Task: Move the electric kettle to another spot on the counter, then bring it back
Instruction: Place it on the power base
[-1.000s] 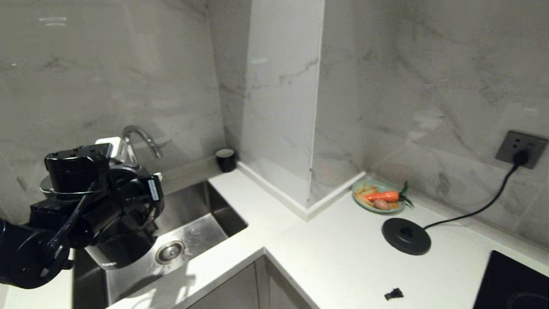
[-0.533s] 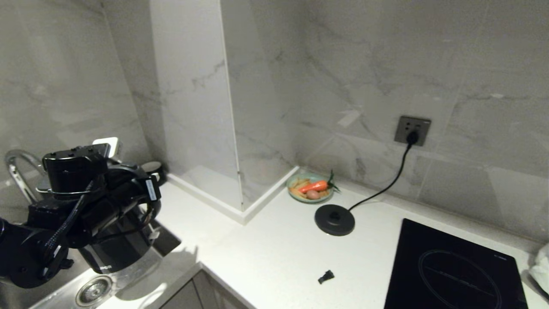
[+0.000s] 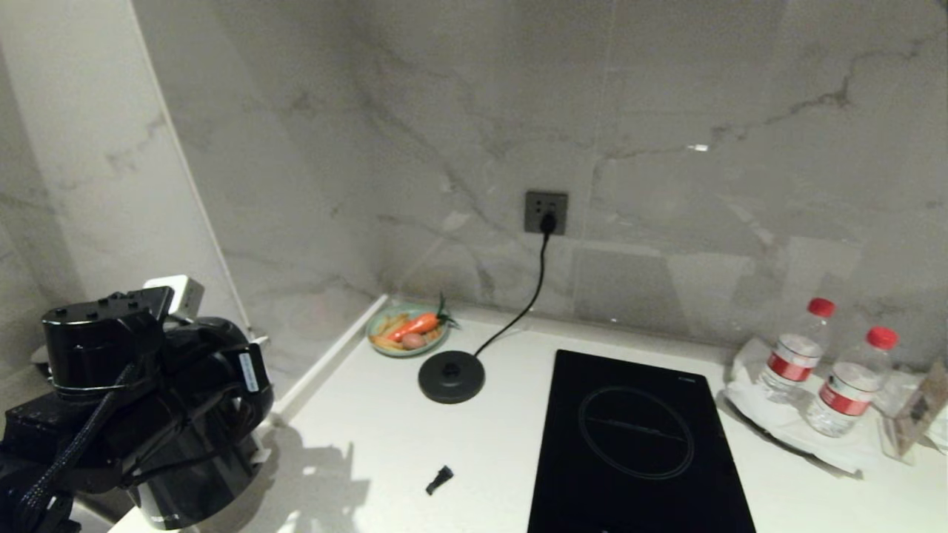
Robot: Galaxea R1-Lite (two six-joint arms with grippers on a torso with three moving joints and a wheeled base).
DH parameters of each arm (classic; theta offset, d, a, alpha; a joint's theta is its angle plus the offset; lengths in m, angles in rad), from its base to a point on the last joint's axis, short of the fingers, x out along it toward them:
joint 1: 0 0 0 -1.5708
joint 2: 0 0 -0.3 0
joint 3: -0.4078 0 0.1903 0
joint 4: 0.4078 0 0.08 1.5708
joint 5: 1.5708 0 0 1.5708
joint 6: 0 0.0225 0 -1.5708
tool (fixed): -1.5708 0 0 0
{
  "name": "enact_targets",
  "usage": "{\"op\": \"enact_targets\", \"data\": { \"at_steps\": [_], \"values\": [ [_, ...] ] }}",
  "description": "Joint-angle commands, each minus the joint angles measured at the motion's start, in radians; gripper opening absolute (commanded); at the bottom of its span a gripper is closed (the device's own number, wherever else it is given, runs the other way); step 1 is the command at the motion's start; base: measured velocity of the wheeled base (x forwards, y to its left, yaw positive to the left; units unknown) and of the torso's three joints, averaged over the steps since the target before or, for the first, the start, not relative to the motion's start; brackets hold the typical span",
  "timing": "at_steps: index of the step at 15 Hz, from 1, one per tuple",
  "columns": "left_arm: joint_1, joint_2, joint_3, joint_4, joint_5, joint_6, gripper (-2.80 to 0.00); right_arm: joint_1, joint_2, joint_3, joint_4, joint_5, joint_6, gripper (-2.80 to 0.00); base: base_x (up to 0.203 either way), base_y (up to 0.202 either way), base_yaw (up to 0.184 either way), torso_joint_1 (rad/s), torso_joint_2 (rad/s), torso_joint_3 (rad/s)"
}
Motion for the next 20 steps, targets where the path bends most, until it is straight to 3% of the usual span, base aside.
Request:
{"op": "enact_targets", "data": {
  "at_steps": [1,9,12,18,20],
  "values": [
    [-0.008,-0.055,0.028,-0.005,0.002,-0.002,-2.8,0.0,0.0,0.0,0.0,0.0,0.0,-2.8,0.004,0.01,-0.172,0.002,0.0,0.007],
    [-0.015,-0.026,0.028,-0.007,0.0,-0.01,-2.8,0.0,0.0,0.0,0.0,0.0,0.0,-2.8,0.002,0.007,-0.135,0.002,0.0,0.002],
    [-0.071,-0.002,-0.001,-0.007,0.002,-0.015,-2.8,0.0,0.0,0.0,0.0,0.0,0.0,-2.8,0.0,0.0,0.0,0.0,0.0,0.0],
    [-0.2,0.157,-0.202,-0.006,0.013,-0.025,-2.8,0.0,0.0,0.0,0.0,0.001,0.0,-2.8,0.0,0.0,0.0,0.0,0.0,0.0],
    [-0.242,0.212,-0.27,-0.004,0.063,-0.024,-2.8,0.0,0.0,0.0,0.0,0.001,0.0,-2.8,0.0,0.0,0.0,0.0,0.0,0.0]
  ]
}}
